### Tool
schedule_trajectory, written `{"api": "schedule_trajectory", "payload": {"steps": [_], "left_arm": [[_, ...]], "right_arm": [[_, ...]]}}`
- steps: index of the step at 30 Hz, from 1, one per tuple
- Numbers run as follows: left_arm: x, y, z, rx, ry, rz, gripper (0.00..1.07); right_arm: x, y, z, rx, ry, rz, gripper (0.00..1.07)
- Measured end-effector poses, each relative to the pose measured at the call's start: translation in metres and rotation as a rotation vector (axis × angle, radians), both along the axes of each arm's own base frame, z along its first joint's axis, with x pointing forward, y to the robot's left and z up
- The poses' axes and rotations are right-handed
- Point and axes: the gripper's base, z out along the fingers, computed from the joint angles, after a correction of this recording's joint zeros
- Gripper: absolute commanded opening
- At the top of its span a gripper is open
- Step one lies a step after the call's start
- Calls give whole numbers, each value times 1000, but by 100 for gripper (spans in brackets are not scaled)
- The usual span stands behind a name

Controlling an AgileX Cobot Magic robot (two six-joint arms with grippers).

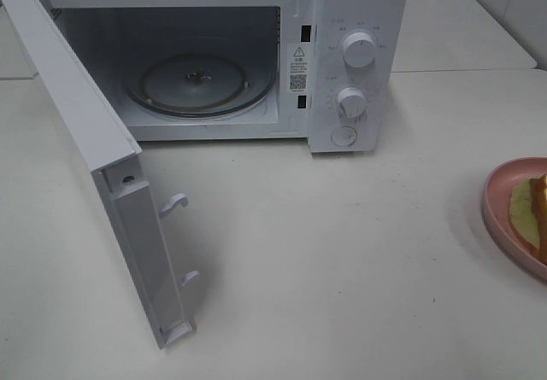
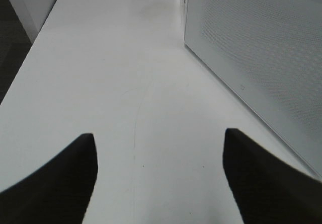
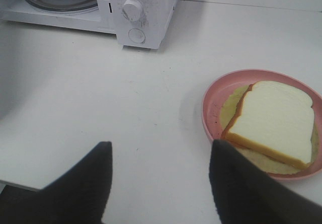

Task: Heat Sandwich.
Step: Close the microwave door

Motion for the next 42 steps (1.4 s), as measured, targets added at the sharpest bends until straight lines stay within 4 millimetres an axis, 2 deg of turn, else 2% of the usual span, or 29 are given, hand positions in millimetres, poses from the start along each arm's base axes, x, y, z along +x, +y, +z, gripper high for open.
{"api": "schedule_trajectory", "payload": {"steps": [14, 19, 23, 26, 30, 34, 35, 39, 41, 42], "left_arm": [[0, 1, 1, 7, -6, 5, 68], [2, 3, 17, 36, -58, 23, 68], [16, 6, 24, 62, -62, 37, 68], [32, 9, 33, 62, -125, 57, 68], [42, 11, 40, 65, -176, 76, 68], [57, 12, 48, 88, -230, 46, 68], [66, 10, 51, 94, -248, 14, 68], [80, 7, 53, 91, -257, -33, 68], [97, 4, 53, 90, -250, -63, 68], [97, 4, 53, 90, -250, -63, 68]], "right_arm": [[0, 0, 0, 0, 0, 0, 58], [0, 0, 0, 0, 0, 0, 58], [0, 0, 0, 0, 0, 0, 58], [0, 0, 0, 0, 0, 0, 58], [0, 0, 0, 0, 0, 0, 58], [0, 0, 0, 0, -1, 0, 58], [0, 0, 0, 0, -1, 0, 58], [0, 0, 0, 0, -1, 0, 58], [0, 0, 0, 0, -1, 0, 58], [0, 0, 0, 0, -1, 0, 58]]}}
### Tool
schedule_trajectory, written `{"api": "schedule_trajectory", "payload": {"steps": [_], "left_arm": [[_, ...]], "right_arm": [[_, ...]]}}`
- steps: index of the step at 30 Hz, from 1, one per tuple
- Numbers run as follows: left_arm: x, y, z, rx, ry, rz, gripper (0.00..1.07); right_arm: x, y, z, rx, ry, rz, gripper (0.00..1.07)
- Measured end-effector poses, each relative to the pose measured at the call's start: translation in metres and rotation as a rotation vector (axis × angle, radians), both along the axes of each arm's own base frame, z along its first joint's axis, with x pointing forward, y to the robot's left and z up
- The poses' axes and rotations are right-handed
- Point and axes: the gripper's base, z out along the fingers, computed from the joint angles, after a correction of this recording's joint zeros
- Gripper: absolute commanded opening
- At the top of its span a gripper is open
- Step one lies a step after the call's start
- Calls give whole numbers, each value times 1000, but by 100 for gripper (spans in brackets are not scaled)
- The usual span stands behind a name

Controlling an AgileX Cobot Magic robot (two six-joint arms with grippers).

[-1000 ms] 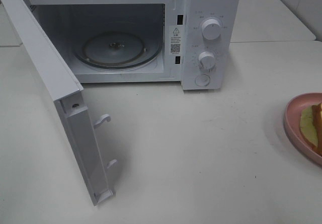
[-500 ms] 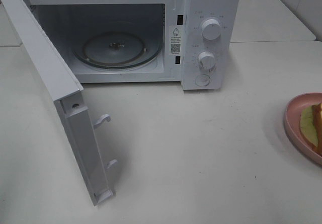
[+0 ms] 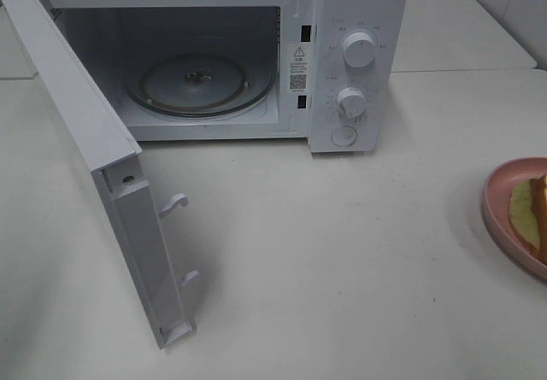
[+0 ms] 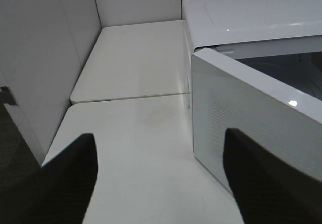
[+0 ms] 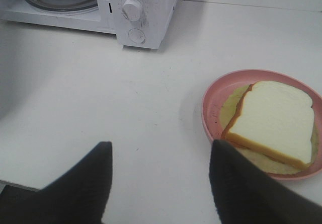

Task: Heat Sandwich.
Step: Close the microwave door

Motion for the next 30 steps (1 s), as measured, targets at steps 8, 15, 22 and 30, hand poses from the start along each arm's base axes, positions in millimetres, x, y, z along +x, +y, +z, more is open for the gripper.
{"api": "schedule_trajectory", "payload": {"steps": [8, 15, 22, 30], "left_arm": [[48, -7, -19, -46, 39, -33, 60], [62, -9, -57, -89, 33, -42, 45], [81, -11, -80, -92, 8, -53, 15], [105, -13, -100, -128, 49, -51, 0]], "right_arm": [[0, 0, 0, 0, 0, 0, 58], [0, 0, 0, 0, 0, 0, 58], [0, 0, 0, 0, 0, 0, 58], [0, 0, 0, 0, 0, 0, 58]]}}
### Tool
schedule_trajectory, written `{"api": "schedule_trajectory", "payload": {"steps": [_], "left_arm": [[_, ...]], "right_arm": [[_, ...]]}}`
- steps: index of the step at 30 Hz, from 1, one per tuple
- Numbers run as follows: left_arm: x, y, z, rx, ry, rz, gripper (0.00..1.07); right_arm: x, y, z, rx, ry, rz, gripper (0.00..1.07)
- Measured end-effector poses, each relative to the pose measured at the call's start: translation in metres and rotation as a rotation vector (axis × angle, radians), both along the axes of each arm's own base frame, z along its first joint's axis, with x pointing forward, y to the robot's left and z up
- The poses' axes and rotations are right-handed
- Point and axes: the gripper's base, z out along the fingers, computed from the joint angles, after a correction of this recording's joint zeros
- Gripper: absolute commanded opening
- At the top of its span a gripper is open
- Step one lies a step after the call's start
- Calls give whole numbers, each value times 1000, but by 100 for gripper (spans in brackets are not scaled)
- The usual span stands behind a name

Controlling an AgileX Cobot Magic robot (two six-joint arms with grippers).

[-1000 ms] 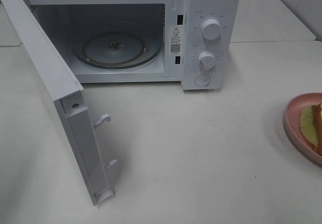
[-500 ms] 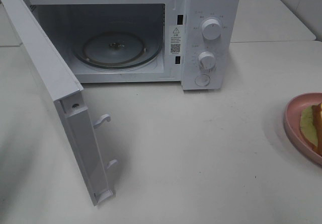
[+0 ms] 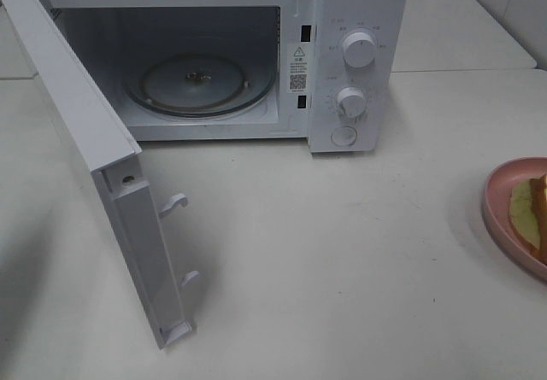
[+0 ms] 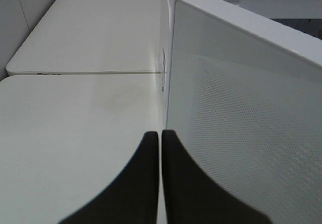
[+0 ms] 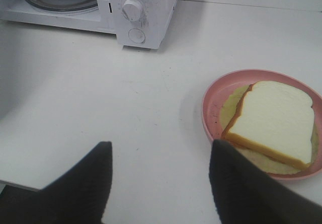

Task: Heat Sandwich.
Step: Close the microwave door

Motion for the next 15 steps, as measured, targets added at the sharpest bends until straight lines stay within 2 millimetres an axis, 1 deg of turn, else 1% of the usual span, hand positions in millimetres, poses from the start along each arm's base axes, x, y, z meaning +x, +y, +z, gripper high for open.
{"api": "schedule_trajectory", "payload": {"steps": [2, 4, 10, 15], "left_arm": [[2, 0, -1, 2, -7, -4, 0], [9, -2, -6, 16, -14, -23, 0], [20, -4, -16, -29, -25, -30, 0], [28, -8, -24, -22, -46, -65, 0]], "right_arm": [[0, 0, 0, 0, 0, 0, 58], [0, 0, 0, 0, 0, 0, 58], [0, 0, 0, 0, 0, 0, 58], [0, 0, 0, 0, 0, 0, 58]]}}
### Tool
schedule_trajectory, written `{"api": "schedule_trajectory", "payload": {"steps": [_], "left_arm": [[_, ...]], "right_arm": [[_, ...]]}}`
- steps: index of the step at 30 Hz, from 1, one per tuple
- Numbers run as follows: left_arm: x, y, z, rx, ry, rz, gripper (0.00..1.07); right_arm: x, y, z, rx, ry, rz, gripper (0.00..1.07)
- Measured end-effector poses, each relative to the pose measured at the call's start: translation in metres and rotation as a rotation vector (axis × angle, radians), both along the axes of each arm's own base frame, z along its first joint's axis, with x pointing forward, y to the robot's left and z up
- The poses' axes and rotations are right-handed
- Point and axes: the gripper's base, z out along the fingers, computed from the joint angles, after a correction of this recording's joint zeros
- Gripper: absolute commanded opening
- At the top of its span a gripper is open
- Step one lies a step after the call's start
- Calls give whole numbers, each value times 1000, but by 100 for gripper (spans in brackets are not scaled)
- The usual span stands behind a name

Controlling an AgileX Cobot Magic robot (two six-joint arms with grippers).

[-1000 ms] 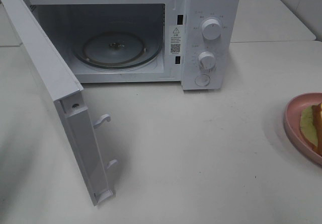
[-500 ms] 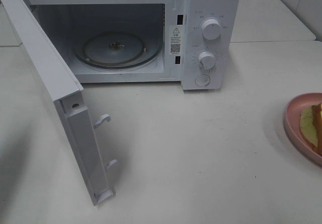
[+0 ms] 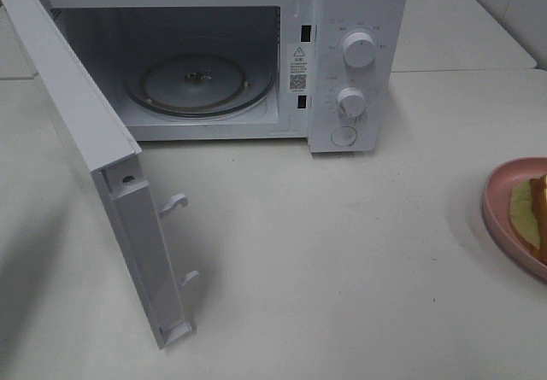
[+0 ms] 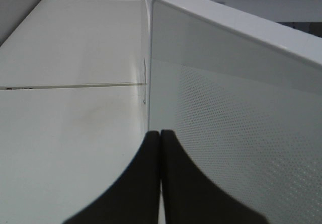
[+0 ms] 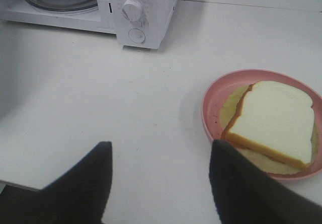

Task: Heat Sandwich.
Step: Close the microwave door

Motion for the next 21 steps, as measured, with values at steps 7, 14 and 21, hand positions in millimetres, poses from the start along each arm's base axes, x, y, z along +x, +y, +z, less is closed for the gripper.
{"api": "schedule_trajectory", "payload": {"steps": [7, 14, 21], "left_arm": [[5, -15, -14, 2, 43, -72, 0], [9, -32, -23, 5, 17, -148, 0], [11, -48, -21, 2, 7, -179, 0]], "right_arm": [[0, 0, 0, 0, 0, 0, 58], [0, 0, 0, 0, 0, 0, 58], [0, 0, 0, 0, 0, 0, 58]]}}
